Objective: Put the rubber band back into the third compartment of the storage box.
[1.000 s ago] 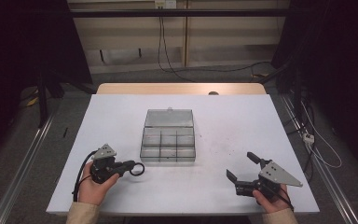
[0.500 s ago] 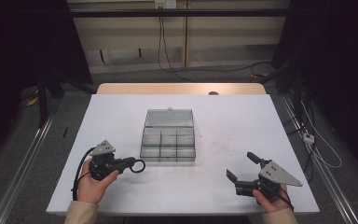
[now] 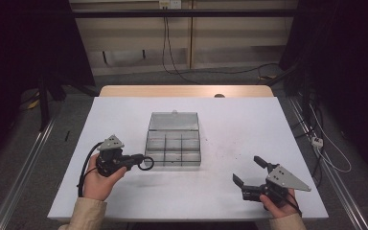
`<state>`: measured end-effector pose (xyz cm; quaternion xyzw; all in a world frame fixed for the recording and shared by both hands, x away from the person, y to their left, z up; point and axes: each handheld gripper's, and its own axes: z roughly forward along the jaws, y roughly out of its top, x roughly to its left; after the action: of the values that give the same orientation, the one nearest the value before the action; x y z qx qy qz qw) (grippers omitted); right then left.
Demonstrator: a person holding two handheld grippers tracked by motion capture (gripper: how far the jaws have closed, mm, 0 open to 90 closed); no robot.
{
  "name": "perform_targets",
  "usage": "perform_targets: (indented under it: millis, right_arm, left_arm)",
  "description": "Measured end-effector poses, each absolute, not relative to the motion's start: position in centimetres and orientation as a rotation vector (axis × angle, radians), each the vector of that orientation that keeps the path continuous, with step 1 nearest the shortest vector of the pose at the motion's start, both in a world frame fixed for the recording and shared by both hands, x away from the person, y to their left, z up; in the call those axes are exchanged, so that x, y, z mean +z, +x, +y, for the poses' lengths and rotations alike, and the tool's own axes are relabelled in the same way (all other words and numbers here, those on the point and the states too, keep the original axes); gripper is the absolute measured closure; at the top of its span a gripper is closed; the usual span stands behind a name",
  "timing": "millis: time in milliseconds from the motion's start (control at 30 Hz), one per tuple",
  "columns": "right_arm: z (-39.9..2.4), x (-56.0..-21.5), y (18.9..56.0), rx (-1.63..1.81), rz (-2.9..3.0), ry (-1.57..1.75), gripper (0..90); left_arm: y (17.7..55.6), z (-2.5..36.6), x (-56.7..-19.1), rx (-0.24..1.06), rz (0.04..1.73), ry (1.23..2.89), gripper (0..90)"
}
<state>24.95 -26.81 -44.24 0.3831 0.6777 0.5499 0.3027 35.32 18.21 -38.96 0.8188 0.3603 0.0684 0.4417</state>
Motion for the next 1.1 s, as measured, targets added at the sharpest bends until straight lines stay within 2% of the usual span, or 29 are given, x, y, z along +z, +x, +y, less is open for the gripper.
perform_targets:
  millis: [1100]
  right_arm:
    - [-26.8,-44.2,24.9,1.454,1.799,1.009,4.0]
  left_arm:
    - [38.8,16.2,-37.9,0.177,0.92,2.051,87.8]
